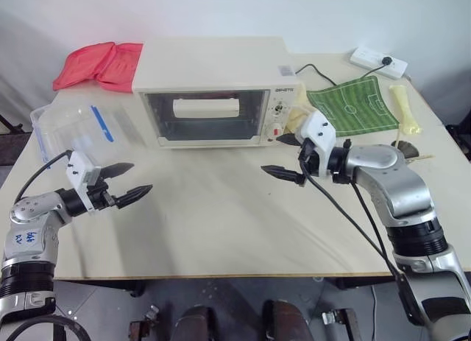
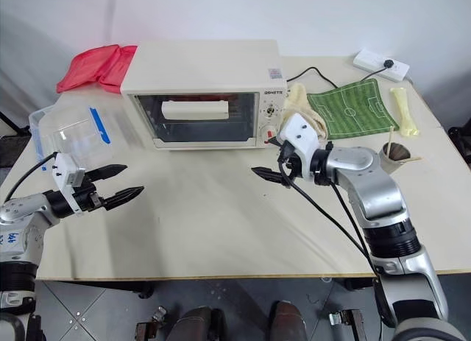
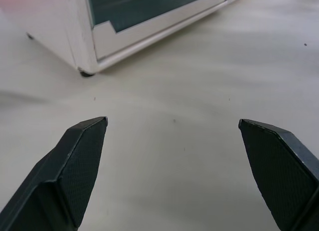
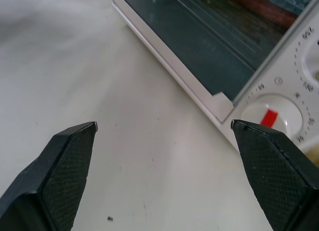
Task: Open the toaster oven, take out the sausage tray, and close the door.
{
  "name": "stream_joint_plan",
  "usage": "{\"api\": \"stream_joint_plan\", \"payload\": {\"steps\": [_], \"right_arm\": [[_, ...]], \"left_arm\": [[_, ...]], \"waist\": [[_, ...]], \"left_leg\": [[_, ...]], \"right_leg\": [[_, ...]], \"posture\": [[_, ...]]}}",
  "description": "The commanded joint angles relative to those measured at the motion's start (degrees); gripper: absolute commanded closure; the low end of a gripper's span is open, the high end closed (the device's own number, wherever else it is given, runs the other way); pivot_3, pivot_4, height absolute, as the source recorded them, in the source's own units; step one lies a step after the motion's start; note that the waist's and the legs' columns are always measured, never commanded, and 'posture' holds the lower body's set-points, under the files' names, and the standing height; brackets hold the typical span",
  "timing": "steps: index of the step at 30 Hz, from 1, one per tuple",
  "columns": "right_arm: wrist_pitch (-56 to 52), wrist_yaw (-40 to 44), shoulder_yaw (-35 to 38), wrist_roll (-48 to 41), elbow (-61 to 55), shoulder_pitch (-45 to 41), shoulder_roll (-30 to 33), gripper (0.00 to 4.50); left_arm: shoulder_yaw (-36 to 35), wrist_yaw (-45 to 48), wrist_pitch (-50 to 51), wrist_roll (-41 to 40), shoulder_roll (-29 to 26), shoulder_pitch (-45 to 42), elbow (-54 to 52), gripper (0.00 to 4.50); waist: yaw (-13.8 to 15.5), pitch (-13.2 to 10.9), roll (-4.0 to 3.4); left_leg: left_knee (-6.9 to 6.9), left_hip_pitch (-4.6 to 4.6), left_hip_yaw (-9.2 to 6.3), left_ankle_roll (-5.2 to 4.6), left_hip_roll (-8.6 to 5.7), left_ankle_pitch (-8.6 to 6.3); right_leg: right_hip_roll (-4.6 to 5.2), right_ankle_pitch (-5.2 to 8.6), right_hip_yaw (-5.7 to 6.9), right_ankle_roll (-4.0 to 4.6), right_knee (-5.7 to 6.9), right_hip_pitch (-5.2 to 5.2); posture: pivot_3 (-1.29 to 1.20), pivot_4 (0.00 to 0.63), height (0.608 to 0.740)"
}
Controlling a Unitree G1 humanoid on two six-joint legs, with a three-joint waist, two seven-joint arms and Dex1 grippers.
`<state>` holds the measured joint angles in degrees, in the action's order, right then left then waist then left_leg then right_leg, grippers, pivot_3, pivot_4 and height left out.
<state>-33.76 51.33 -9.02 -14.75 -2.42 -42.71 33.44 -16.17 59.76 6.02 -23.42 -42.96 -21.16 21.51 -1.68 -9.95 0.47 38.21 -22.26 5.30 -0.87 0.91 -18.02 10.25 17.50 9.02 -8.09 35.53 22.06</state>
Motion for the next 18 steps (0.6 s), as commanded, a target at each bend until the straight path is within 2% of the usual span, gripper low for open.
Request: {"api": "stream_joint_plan", "payload": {"steps": [1, 7, 12, 15, 18], "right_arm": [[2.0, 1.5, -2.1, 1.6, 5.0, -5.4, -1.9, 0.00], [8.7, 1.7, -2.7, 3.4, 19.1, -16.6, -9.6, 0.00], [14.0, 3.3, -2.6, 4.6, 25.5, -20.5, -12.4, 0.00], [14.9, 5.0, -2.5, 4.3, 26.2, -21.6, -13.1, 0.00], [12.3, 10.5, -4.6, 3.2, 21.5, -20.7, -12.5, 0.00]], "left_arm": [[-1.6, 0.4, -3.1, -0.9, 0.5, -2.2, 1.6, 0.01], [-4.1, -0.3, -5.2, -2.3, 1.1, -3.9, 2.8, 0.01], [-5.8, -0.8, -4.8, -3.3, 0.7, -1.9, 0.9, 0.01], [-6.6, -1.0, -4.3, -3.6, 0.6, -1.2, 0.0, 0.01], [-7.5, -1.2, -3.4, -4.0, 0.1, -0.7, -0.6, 0.01]], "waist": [[-0.1, 0.0, 0.00], [-0.5, 0.0, 0.00], [-0.9, 0.0, 0.01], [-0.9, 0.0, 0.01], [-0.9, 0.0, 0.01]], "left_leg": [[0.01, 0.01, 0.02, 0.00, 0.00, 0.00], [-0.01, -0.03, 0.04, 0.00, 0.01, 0.00], [-0.05, -0.07, 0.04, 0.02, 0.01, 0.00], [-0.06, -0.10, 0.02, 0.02, -0.03, 0.00], [-0.05, -0.11, 0.01, 0.02, -0.02, 0.00]], "right_leg": [[0.00, 0.00, 0.00, 0.00, 0.04, 0.00], [0.01, 0.00, -0.01, 0.00, 0.09, 0.17], [0.03, 0.00, 0.02, 0.00, 0.32, 0.30], [0.06, 0.00, 0.02, 0.00, 0.32, 0.30], [0.06, 0.00, 0.04, 0.00, 0.32, 0.30]], "posture": [[0.00, 0.150, 0.740], [0.00, 0.150, 0.740], [0.00, 0.150, 0.740], [0.00, 0.150, 0.740], [0.00, 0.150, 0.740]]}}
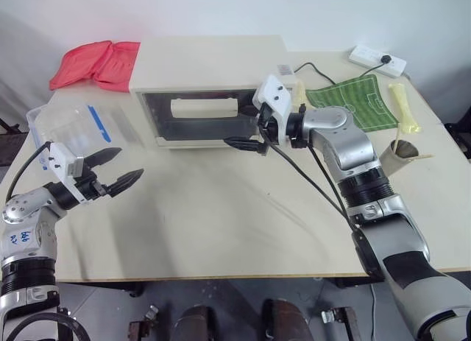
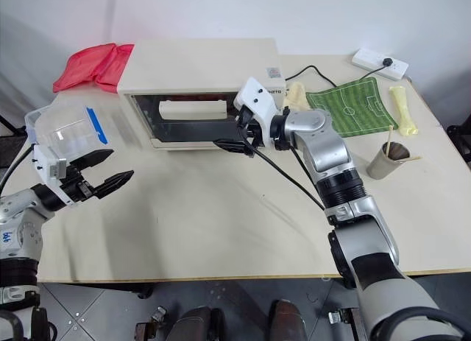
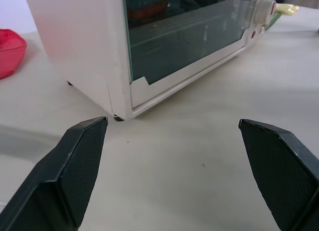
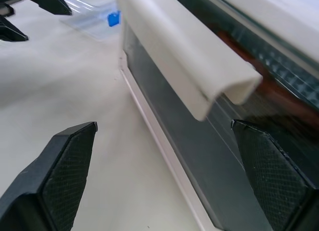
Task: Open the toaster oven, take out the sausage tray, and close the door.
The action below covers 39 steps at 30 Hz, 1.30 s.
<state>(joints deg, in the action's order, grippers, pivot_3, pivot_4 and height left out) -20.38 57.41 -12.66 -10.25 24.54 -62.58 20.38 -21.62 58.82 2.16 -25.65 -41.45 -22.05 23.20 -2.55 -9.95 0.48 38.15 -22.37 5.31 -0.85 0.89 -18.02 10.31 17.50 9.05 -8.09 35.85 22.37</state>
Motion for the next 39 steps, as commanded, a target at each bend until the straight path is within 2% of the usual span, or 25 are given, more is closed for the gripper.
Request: {"api": "stream_joint_plan", "payload": {"steps": [1, 7, 16, 19, 25, 31, 39], "right_arm": [[-1.6, 5.5, -1.4, -1.5, -7.1, -0.3, 0.6, 0.00], [-2.9, 7.7, -2.0, -1.4, -11.5, 1.1, 0.6, 0.00], [-3.7, 8.5, -3.9, 0.0, -16.6, 5.2, 1.2, 0.00], [-3.5, 8.0, -4.1, 0.5, -16.8, 5.9, 1.1, 0.00], [-3.8, 7.2, -3.9, 0.7, -17.6, 6.6, 0.8, 0.00], [-4.9, 6.0, -3.9, 0.7, -19.2, 8.0, 0.8, 0.00], [-9.0, 4.3, -3.5, 0.1, -25.3, 11.1, 1.9, 0.00]], "left_arm": [[-2.2, -0.3, 0.7, -1.8, -1.6, 0.1, -2.3, 0.01], [-2.7, -0.6, 0.5, -1.6, -2.8, -2.6, -0.4, 0.01], [-2.1, 2.3, -2.8, -0.5, -6.6, -10.1, 9.1, 0.01], [-2.1, 7.2, -2.8, -1.4, -8.5, -13.4, 13.8, 0.57], [0.3, 13.8, -3.8, 0.2, -9.5, -20.9, 21.9, 2.42], [4.2, 16.4, -5.5, 3.0, -6.6, -28.9, 28.8, 4.47], [6.4, 16.3, -8.6, 6.0, -2.9, -34.1, 35.2, 4.49]], "waist": [[-0.1, 0.0, 0.00], [-0.6, 0.0, 0.00], [-0.8, 0.0, 0.02], [-0.8, 0.0, 0.05], [-0.7, 0.0, 0.07], [-0.7, 0.0, 0.10], [-0.7, -0.1, 0.13]], "left_leg": [[0.00, 0.00, 0.00, 0.00, 0.00, 0.00], [-0.03, 0.00, -0.02, 0.00, 0.01, 0.00], [-0.09, 0.01, 0.01, 0.02, 0.02, -0.01], [-0.08, 0.00, 0.04, 0.02, 0.02, -0.01], [-0.05, -0.01, 0.16, 0.02, 0.00, -0.01], [-0.02, -0.02, 0.16, 0.01, -0.02, -0.01], [-0.03, -0.03, 0.14, 0.01, -0.02, -0.01]], "right_leg": [[0.00, 0.00, 0.00, 0.00, 0.00, 0.01], [0.00, 0.00, 0.00, 0.00, 0.00, 0.06], [-0.01, 0.00, 0.02, 0.00, 0.00, 0.13], [-0.01, 0.00, 0.03, 0.00, 0.00, 0.13], [-0.01, 0.00, 0.04, 0.00, 0.01, 0.11], [-0.02, 0.00, 0.06, 0.00, 0.03, 0.10], [-0.02, 0.00, 0.08, 0.00, 0.04, 0.12]], "posture": [[0.00, 0.150, 0.740], [0.00, 0.150, 0.740], [0.00, 0.150, 0.740], [0.00, 0.150, 0.740], [0.00, 0.150, 0.740], [0.00, 0.150, 0.740], [0.00, 0.150, 0.740]]}}
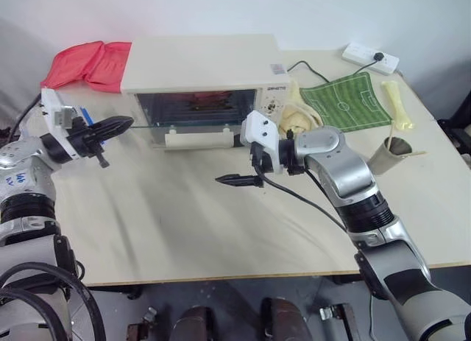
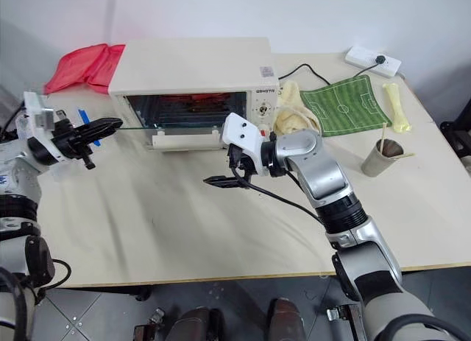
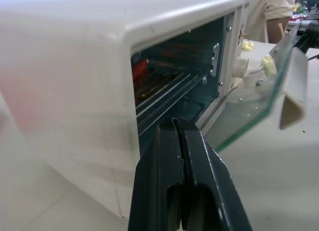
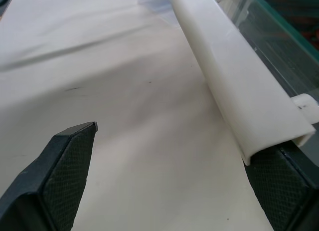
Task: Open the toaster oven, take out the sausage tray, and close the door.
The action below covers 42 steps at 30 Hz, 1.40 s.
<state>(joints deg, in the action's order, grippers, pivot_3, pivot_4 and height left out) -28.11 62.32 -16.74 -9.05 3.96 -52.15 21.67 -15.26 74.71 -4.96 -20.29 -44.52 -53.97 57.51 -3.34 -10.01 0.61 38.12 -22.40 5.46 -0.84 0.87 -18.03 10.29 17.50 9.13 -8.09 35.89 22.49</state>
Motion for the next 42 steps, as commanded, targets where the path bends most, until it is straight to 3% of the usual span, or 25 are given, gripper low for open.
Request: {"api": "stream_joint_plan", "payload": {"steps": [1, 9, 13, 19, 22, 25, 34, 42], "right_arm": [[-1.8, -0.9, 0.7, -1.1, -5.4, 1.1, 0.8, 0.00], [-8.9, -3.1, 1.2, -2.0, -11.2, 2.9, 3.0, 0.00], [-11.5, -3.6, -1.2, 0.3, -13.7, 4.3, 7.0, 0.00], [-15.1, 0.2, -6.5, 4.1, -20.0, 9.5, 19.9, 0.00], [-17.2, 6.1, -5.0, 0.2, -27.9, 14.3, 28.3, 0.00], [-18.6, 6.2, -2.1, -1.5, -30.1, 15.0, 31.2, 0.00], [-17.3, 0.5, 0.4, 1.0, -24.7, 7.6, 29.4, 0.00], [-9.5, -11.5, -4.5, 8.8, -13.7, -1.1, 14.3, 0.00]], "left_arm": [[0.4, 0.4, -1.5, 1.1, 0.5, -2.5, 1.3, 4.49], [1.5, 0.9, -1.4, 2.9, 2.4, -3.4, 2.7, 4.49], [2.1, 1.2, -0.6, 3.0, 3.1, -3.5, 1.8, 4.49], [3.6, 3.1, 0.3, 3.8, 3.6, -2.7, 1.1, 4.49], [4.6, 3.5, 1.4, 4.7, 3.9, -1.9, 0.2, 4.49], [5.7, 4.0, 2.2, 5.3, 4.2, -0.3, -1.4, 4.49], [10.0, 4.5, 4.7, 7.8, 4.3, 8.0, -9.7, 4.49], [9.2, 0.4, 1.8, 7.0, 5.8, 12.9, -15.3, 4.49]], "waist": [[0.1, 0.0, 0.01], [0.2, 0.0, 0.03], [0.2, 0.0, 0.09], [1.0, -0.1, 0.18], [1.6, -0.1, 0.20], [1.8, -0.1, 0.21], [1.7, -0.1, 0.21], [1.6, -0.1, 0.20]], "left_leg": [[0.00, -0.01, -0.01, 0.00, 0.00, 0.00], [0.02, -0.03, -0.05, 0.00, -0.02, 0.00], [0.05, -0.05, -0.04, -0.01, -0.02, 0.00], [0.09, -0.08, -0.03, -0.03, -0.05, -0.01], [0.15, -0.13, -0.01, -0.04, -0.05, -0.02], [0.19, -0.14, -0.01, -0.04, -0.04, -0.02], [0.50, -0.17, 0.01, -0.06, 0.02, -0.03], [0.70, -0.34, -0.01, -0.06, 0.05, -0.03]], "right_leg": [[0.00, 0.00, 0.00, 0.00, 0.00, 0.00], [0.01, 0.00, 0.00, 0.00, 0.00, -0.01], [0.01, 0.00, -0.01, 0.00, 0.00, -0.01], [0.05, 0.00, -0.02, 0.00, -0.02, -0.01], [0.05, 0.00, -0.02, 0.00, -0.04, 0.01], [0.04, 0.00, 0.00, 0.00, -0.06, -0.01], [0.04, 0.00, -0.07, 0.00, -0.04, -0.02], [0.03, 0.00, 0.02, 0.00, 0.04, 0.02]], "posture": [[0.00, 0.150, 0.740], [0.00, 0.150, 0.740], [0.00, 0.150, 0.740], [0.00, 0.150, 0.740], [0.00, 0.150, 0.740], [0.00, 0.150, 0.740], [0.00, 0.150, 0.740], [0.00, 0.150, 0.740]]}}
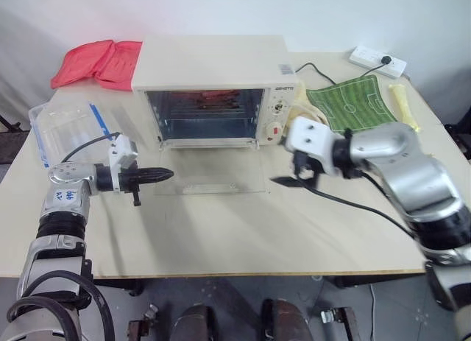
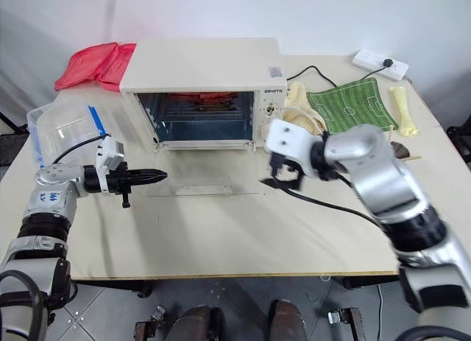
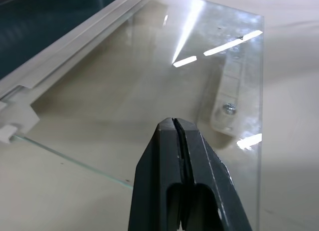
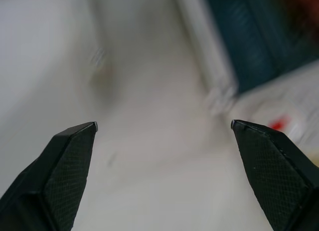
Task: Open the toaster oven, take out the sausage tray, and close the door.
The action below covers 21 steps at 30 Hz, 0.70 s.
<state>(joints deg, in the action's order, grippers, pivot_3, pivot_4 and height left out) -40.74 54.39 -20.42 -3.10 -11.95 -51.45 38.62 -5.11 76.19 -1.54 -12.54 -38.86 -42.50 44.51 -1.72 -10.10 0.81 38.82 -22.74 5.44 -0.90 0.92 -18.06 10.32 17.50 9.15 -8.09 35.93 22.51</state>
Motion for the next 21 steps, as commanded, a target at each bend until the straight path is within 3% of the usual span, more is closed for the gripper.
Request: {"api": "stream_joint_plan", "payload": {"steps": [1, 10, 17, 21], "right_arm": [[5.2, -5.4, -2.0, 4.5, 4.2, -2.5, -4.9, 0.00], [17.2, -19.1, -7.0, 15.6, 25.2, -9.7, -19.8, 0.00], [23.8, -29.3, -7.5, 21.8, 42.2, -16.2, -28.4, 0.00], [27.9, -32.9, -8.6, 25.0, 49.4, -18.5, -31.6, 0.00]], "left_arm": [[-2.1, -2.3, -2.4, -1.7, 0.9, 2.0, -3.2, 4.49], [-10.1, -16.5, 0.0, -8.7, 7.3, 8.1, -15.1, 4.49], [-12.5, -20.3, 7.2, -17.2, 11.6, 15.9, -30.7, 2.86], [-13.4, -22.6, 7.2, -19.8, 14.1, 19.8, -36.5, 1.61]], "waist": [[0.1, 0.0, 0.00], [-0.4, 0.0, 0.00], [-1.6, 0.0, -0.03], [-1.9, 0.0, -0.03]], "left_leg": [[0.00, 0.00, -0.01, 0.00, 0.00, 0.00], [0.26, -0.31, -0.28, 0.00, -0.02, 0.00], [0.19, -0.31, -0.33, 0.00, -0.01, 0.00], [0.14, -0.30, -0.50, 0.01, 0.01, 0.01]], "right_leg": [[0.00, 0.00, 0.00, 0.00, 0.00, 0.00], [0.01, 0.00, 0.13, 0.00, 0.06, 0.08], [0.00, 0.00, 0.11, 0.00, 0.06, 0.07], [-0.03, 0.00, 0.07, 0.00, 0.06, 0.07]], "posture": [[0.00, 0.150, 0.740], [0.00, 0.150, 0.740], [0.00, 0.150, 0.740], [0.00, 0.150, 0.740]]}}
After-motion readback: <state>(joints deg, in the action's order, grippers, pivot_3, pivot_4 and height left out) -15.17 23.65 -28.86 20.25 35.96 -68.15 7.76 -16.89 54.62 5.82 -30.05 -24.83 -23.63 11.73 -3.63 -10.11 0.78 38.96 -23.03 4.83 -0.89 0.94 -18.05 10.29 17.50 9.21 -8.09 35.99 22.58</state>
